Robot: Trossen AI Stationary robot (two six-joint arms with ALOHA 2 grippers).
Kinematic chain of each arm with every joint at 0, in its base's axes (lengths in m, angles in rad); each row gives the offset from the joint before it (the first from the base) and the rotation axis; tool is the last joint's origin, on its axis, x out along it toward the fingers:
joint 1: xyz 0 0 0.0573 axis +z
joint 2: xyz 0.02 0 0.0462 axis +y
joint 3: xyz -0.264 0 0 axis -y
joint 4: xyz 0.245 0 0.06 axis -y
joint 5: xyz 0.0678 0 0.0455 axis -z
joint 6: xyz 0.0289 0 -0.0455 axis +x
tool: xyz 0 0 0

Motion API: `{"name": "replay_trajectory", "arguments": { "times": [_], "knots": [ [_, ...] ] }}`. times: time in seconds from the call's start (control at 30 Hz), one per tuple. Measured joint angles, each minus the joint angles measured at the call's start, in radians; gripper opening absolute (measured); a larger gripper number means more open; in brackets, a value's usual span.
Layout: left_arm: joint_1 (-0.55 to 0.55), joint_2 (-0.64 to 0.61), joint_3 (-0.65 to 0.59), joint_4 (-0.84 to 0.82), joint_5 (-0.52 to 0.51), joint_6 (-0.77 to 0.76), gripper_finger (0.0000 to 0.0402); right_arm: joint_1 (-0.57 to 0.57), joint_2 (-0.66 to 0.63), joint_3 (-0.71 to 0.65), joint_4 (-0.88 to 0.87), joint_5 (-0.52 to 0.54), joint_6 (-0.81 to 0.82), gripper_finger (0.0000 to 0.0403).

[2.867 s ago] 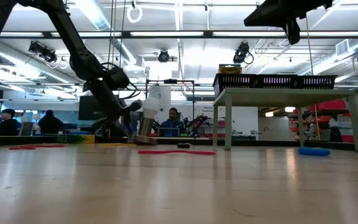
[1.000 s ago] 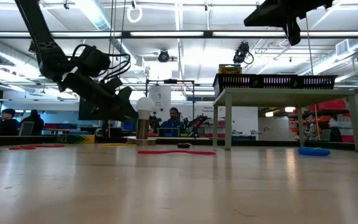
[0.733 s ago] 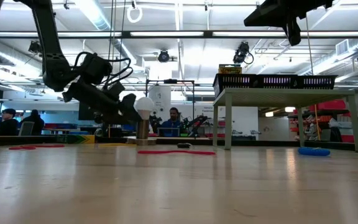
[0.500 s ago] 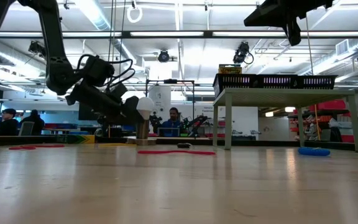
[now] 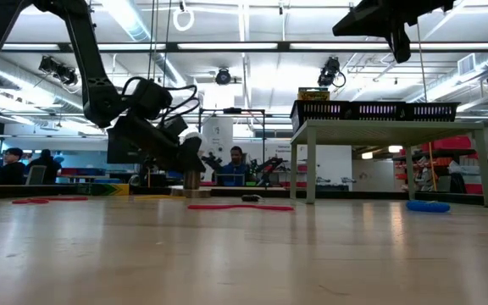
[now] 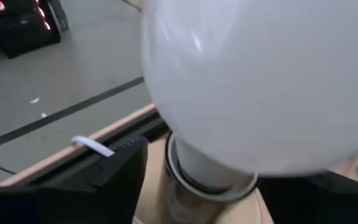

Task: Pick & Place Office Desk Supplies
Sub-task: Move the lamp to the top center of the table

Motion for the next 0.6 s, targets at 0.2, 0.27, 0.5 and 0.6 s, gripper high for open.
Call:
{"name": "replay_trajectory", "arguments": {
  "times": [0.2,0.27,0.5,0.6],
  "knots": [
    [0.000,0.000,0.000,0.033,-0.001,0.012,0.0196,0.000,0.000,0.000,-0.002,0.013,0.000,0.0007],
    [0.000,0.000,0.000,0.056,0.000,0.018,0.0181,0.000,0.000,0.000,-0.002,0.014,0.000,0.0007],
    [0.001,-0.034,0.027,0.096,0.022,0.020,0.0181,0.000,0.000,0.000,-0.004,0.016,-0.001,0.0007],
    [0.000,-0.046,0.063,0.060,0.049,-0.004,0.0184,0.000,0.000,0.000,-0.007,0.016,-0.004,0.0007]
  ]
}}
